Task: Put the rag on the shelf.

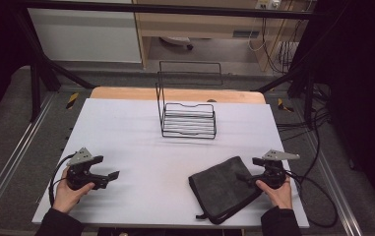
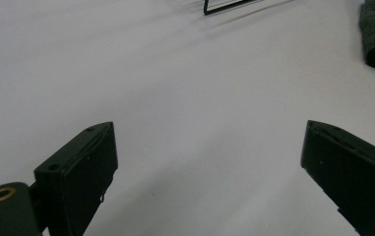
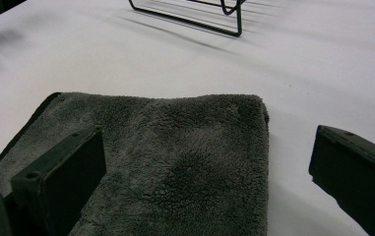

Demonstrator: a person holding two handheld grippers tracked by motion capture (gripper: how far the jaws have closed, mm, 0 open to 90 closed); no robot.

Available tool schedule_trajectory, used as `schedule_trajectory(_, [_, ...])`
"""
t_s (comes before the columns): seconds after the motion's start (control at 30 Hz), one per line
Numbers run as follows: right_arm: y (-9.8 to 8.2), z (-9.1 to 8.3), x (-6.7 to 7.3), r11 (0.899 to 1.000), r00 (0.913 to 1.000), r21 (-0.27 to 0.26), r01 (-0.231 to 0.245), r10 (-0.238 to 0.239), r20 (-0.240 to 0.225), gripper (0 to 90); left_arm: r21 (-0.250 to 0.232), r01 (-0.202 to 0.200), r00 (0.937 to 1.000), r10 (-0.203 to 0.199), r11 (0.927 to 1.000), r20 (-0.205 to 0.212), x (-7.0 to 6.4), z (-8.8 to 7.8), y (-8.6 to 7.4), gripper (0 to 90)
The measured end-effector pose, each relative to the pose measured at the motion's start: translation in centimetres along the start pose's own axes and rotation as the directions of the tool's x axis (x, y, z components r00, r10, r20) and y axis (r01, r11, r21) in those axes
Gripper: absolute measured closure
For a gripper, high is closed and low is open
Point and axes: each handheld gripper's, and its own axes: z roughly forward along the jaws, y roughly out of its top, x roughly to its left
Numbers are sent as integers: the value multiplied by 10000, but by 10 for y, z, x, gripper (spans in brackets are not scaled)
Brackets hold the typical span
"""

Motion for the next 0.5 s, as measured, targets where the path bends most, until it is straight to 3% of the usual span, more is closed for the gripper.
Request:
schedule_trajectory(0.2, [2, 0, 2, 10000, 10000, 22, -84, 84, 52, 16, 29, -27, 10000, 27, 10000, -40, -1, 1, 0, 74])
schedule_trajectory(0.5, [8, 8, 13, 9994, 9999, 312, 149, -150, 14, 18, 12, -98, 9999, 98, 10000, -133, -1, 0, 0, 79])
